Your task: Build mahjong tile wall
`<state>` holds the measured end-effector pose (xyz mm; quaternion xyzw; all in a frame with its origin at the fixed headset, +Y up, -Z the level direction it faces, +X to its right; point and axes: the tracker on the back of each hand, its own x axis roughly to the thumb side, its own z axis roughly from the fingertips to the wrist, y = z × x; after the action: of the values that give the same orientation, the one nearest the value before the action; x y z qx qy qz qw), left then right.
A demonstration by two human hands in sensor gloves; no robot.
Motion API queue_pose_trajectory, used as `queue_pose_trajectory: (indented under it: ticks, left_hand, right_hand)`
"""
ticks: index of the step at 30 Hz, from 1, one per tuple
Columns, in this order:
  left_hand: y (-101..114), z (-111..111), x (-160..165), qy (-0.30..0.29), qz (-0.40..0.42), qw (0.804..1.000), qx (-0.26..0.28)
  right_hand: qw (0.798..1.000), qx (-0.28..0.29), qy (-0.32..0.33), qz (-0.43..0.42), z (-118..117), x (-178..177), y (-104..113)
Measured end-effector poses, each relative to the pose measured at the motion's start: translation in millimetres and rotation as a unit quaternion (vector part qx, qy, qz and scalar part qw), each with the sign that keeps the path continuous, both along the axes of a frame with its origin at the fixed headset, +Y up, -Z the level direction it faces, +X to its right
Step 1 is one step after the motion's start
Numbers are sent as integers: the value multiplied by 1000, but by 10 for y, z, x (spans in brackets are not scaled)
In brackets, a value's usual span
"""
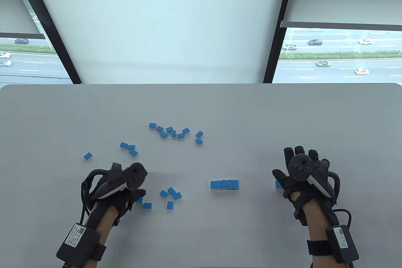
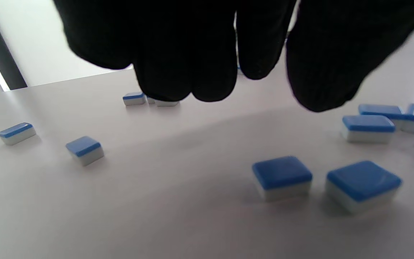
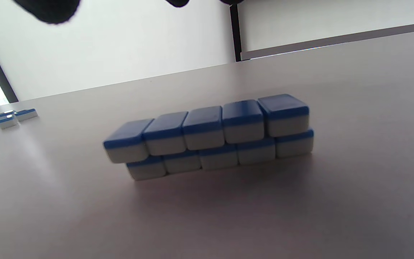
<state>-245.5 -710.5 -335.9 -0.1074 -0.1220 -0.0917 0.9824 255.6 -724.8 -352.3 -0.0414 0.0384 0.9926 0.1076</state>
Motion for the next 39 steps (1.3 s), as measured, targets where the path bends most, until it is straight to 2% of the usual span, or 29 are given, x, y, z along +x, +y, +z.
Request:
queue_pose_trajectory:
  ticks: [4, 9, 15, 26, 34, 39]
  left_hand:
    - [-171, 93, 3, -45, -10, 999, -18]
    - [-311, 140, -13, -53, -30, 997, -40]
    - [-316, 158, -54, -44, -11, 997, -69]
    - [-369, 161, -17, -68, 4, 997, -31]
    - [-368, 102, -53, -36, 14, 998, -40]
    - [-308, -40, -75, -7, 36, 999, -35]
  right_hand:
    - [1000, -1, 2, 2, 1, -3, -3]
    - [1000, -2, 3, 3, 5, -10, -7]
    - [1000, -10, 3, -2, 8, -17, -13]
    - [1000, -9, 3, 0, 6, -12, -14]
    - [1000, -8, 6, 0, 6, -18, -12]
    - [1000, -8, 6, 2, 5, -18, -13]
